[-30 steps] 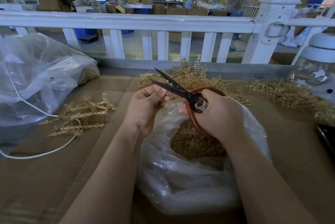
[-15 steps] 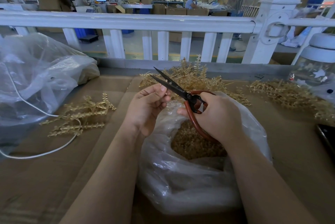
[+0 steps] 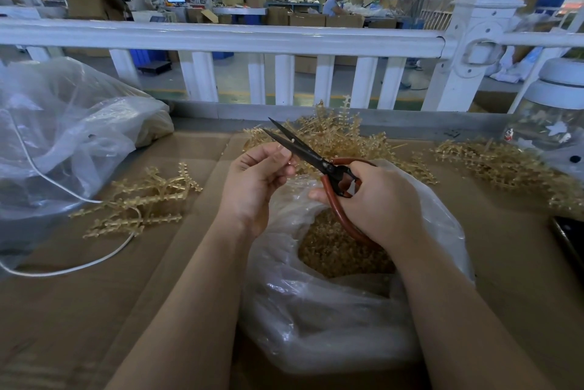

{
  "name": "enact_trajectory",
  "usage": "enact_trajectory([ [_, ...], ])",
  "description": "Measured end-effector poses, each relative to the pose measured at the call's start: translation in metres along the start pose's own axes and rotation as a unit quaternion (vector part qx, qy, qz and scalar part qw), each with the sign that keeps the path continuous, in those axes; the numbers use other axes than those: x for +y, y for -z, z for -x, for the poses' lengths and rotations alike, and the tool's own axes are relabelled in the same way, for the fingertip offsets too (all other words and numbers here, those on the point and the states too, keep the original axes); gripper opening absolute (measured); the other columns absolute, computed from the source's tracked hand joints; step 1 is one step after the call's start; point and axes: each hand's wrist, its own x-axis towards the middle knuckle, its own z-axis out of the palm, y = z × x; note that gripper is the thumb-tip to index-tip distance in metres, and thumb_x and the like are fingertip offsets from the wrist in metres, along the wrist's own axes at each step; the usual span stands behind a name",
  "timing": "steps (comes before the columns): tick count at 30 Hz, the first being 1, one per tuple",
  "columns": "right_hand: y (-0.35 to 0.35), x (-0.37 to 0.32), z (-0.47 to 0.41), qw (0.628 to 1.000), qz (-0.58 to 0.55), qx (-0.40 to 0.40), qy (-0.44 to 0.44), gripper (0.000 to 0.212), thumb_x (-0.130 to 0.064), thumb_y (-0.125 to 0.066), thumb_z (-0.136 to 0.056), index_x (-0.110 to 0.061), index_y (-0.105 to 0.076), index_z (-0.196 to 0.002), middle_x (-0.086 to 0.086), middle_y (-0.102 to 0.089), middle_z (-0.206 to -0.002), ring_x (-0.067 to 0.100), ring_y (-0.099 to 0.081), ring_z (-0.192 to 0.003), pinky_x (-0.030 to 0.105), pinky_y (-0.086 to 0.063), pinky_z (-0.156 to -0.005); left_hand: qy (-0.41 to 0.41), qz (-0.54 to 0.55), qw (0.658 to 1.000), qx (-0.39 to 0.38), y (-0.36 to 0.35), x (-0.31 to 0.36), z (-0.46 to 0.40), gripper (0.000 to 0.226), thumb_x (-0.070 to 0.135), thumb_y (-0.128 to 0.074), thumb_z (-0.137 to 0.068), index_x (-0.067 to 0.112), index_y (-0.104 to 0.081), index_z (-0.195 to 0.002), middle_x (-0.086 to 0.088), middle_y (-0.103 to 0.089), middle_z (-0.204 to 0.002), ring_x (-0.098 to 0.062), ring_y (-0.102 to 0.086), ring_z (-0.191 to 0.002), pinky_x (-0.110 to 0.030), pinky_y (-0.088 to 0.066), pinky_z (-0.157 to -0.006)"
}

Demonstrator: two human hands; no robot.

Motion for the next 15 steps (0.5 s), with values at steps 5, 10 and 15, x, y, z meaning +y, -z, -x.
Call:
enact_trajectory([
  [5,-0.0024,0.0026,-0.0005,1.000,-0.024,0.005,-0.003,0.072,-0.095,-0.042,-0.066,-0.037,-0.069,-0.099,-0.030,-0.047,-0.069,-0.015,-0.041,-0.061,0.010,-0.030,-0.052,-0.047,-0.024,0.999,0.003,-0.0033,-0.0008,0.0006,0.025,-0.003,-0.056,-0.092,0.013,-0.064,-0.075,-0.002,-0.064,-0.067,-0.011,-0.054,-0.063,-0.018,-0.045,-0.063],
  [10,-0.0049,0.0035,-0.0001,0.998,-0.054,-0.016,-0.004,0.083,-0.097,-0.040,-0.063,-0.031,-0.072,-0.102,-0.022,-0.058,-0.074,-0.005,-0.052,-0.064,0.011,-0.039,-0.056,-0.049,-0.023,0.998,-0.022,-0.0042,-0.0028,0.0003,0.016,0.000,-0.056,-0.094,0.009,-0.061,-0.081,-0.001,-0.061,-0.070,-0.012,-0.052,-0.066,-0.023,-0.043,-0.069],
  [15,-0.0018,0.0022,0.0004,0.998,-0.058,-0.008,-0.003,0.068,-0.096,-0.044,-0.063,-0.036,-0.065,-0.087,-0.026,-0.056,-0.067,-0.007,-0.053,-0.064,0.015,-0.041,-0.053,-0.055,-0.021,0.998,-0.025,-0.0023,-0.0040,-0.0013,0.015,-0.001,-0.057,-0.093,0.009,-0.060,-0.082,0.000,-0.062,-0.070,-0.011,-0.054,-0.066,-0.021,-0.045,-0.068],
])
